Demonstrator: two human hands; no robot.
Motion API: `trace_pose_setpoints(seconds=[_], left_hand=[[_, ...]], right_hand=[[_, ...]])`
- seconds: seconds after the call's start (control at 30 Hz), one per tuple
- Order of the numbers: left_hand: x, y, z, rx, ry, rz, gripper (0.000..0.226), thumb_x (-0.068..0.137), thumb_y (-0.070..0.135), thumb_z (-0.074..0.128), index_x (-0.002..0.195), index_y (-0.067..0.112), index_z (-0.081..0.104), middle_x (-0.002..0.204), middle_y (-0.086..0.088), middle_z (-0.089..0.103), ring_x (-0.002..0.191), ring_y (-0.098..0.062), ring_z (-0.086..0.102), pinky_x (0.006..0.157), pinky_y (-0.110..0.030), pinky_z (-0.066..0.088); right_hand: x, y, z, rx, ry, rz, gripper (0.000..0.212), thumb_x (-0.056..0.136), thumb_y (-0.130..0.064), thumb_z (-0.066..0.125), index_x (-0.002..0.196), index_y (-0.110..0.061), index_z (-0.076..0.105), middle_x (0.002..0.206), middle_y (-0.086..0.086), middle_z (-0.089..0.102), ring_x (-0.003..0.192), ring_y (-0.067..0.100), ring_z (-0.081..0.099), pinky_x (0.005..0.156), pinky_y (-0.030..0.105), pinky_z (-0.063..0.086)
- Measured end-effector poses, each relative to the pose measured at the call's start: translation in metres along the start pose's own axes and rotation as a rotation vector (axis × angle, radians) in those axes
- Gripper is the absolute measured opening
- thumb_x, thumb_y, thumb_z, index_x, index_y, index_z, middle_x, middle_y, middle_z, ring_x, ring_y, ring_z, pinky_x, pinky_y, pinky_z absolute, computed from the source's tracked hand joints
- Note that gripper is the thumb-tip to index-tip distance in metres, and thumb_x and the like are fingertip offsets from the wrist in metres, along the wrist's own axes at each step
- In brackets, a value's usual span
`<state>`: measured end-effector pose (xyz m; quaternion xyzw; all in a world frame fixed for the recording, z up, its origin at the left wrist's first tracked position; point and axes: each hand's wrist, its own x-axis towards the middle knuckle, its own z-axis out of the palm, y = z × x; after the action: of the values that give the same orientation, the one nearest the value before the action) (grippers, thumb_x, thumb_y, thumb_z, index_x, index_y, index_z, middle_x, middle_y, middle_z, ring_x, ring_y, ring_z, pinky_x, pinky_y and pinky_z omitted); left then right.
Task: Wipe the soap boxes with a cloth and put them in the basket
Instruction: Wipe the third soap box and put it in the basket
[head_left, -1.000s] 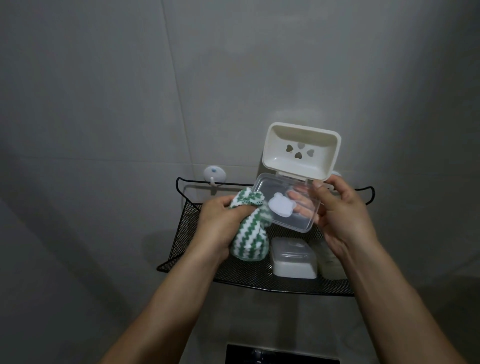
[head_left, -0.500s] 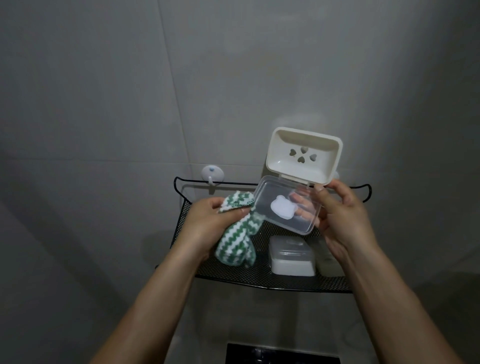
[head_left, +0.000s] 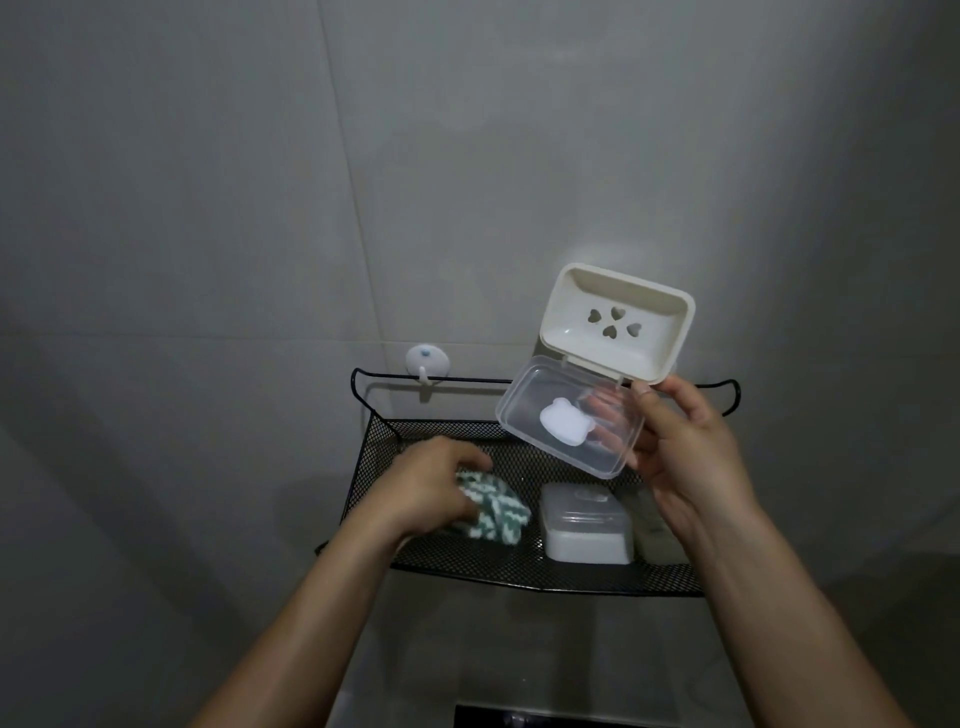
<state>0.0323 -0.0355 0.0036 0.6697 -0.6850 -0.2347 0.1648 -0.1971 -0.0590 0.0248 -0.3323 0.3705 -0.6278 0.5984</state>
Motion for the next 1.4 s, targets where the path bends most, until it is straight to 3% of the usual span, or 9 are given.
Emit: trace_pose_setpoints(seconds=[0.1,0.3,0.47,0.53,0.7,0.93,1.07,1.23,1.4], left_hand=[[-0.005,0.008,-0.007,-0.338,0.058,0.009,0.04,0.074,0.01,0.082,0.11,0.025,0.071,0.107,0.014,0.069,0.102,-0.008,0.064,0.084,-0.014,0.048],[-0.02,0.038,0.001,-1.103,0.062,-0.075,0.032,0.072,0.027,0.08,0.096,0.008,0.068,0.096,-0.009,0.077,0.093,-0.02,0.07,0.08,-0.032,0.049],[-0.016,0.05,-0.002,-1.387,0.218,-0.169,0.011,0.087,0.005,0.07,0.092,0.006,0.06,0.087,-0.019,0.075,0.074,-0.022,0.073,0.073,-0.034,0.059],[-0.012,0.047,-0.01,-1.383,0.231,-0.158,0.014,0.085,0.0,0.069,0.095,0.004,0.059,0.086,-0.021,0.075,0.074,-0.026,0.074,0.076,-0.04,0.062],[0.007,0.032,-0.043,-1.197,0.353,-0.131,0.009,0.086,-0.003,0.06,0.091,0.005,0.059,0.081,-0.018,0.074,0.062,-0.024,0.07,0.052,-0.028,0.057],[0.027,0.021,-0.077,-0.864,0.382,0.024,0.012,0.083,0.002,0.068,0.078,0.013,0.07,0.053,0.001,0.065,0.039,-0.007,0.054,0.039,-0.016,0.043],[0.029,0.023,-0.081,-0.771,0.366,0.131,0.013,0.083,0.005,0.07,0.079,0.017,0.073,0.06,-0.002,0.067,0.044,-0.005,0.052,0.043,-0.013,0.039],[0.021,0.022,-0.073,-0.8,0.36,0.191,0.014,0.09,0.009,0.068,0.101,0.015,0.072,0.079,-0.006,0.071,0.065,-0.008,0.065,0.063,-0.019,0.052],[-0.005,0.006,-0.051,-0.872,0.522,0.056,0.048,0.089,0.024,0.071,0.132,0.019,0.049,0.099,-0.005,0.072,0.083,-0.015,0.07,0.076,-0.031,0.056]], right_hand=[[-0.001,0.001,0.0,0.037,0.011,0.016,0.006,0.098,-0.01,0.057,0.103,-0.011,0.061,0.099,0.019,0.076,0.09,0.029,0.075,0.06,0.031,0.06],[-0.002,0.007,0.007,0.116,0.019,0.01,0.016,0.096,-0.009,0.059,0.111,-0.012,0.062,0.105,0.019,0.075,0.096,0.029,0.074,0.075,0.036,0.062],[-0.007,0.01,0.014,0.082,-0.04,0.034,0.032,0.087,-0.01,0.066,0.119,-0.012,0.061,0.109,0.016,0.075,0.099,0.027,0.074,0.074,0.032,0.061],[-0.011,0.009,0.014,0.049,-0.07,0.05,0.042,0.075,-0.014,0.072,0.117,-0.015,0.064,0.109,0.011,0.075,0.098,0.024,0.074,0.072,0.029,0.06],[-0.018,0.003,0.002,-0.043,-0.12,0.111,0.053,0.068,-0.02,0.079,0.118,-0.011,0.065,0.111,0.015,0.074,0.103,0.029,0.072,0.086,0.038,0.056],[-0.024,-0.01,-0.001,-0.161,-0.175,0.185,0.036,0.068,-0.026,0.078,0.102,-0.019,0.067,0.089,0.008,0.075,0.073,0.022,0.074,0.055,0.031,0.056],[-0.028,-0.006,0.001,-0.319,-0.129,0.197,0.006,0.088,-0.025,0.07,0.089,-0.021,0.068,0.087,0.009,0.074,0.068,0.025,0.07,0.062,0.034,0.058],[-0.034,0.003,0.006,-0.335,-0.03,0.146,0.007,0.094,-0.014,0.063,0.088,-0.011,0.065,0.074,0.013,0.068,0.059,0.023,0.064,0.061,0.035,0.059],[-0.043,0.009,0.016,-0.096,-0.036,0.126,0.006,0.094,-0.011,0.062,0.097,-0.013,0.067,0.089,0.014,0.077,0.074,0.028,0.075,0.056,0.032,0.058]])
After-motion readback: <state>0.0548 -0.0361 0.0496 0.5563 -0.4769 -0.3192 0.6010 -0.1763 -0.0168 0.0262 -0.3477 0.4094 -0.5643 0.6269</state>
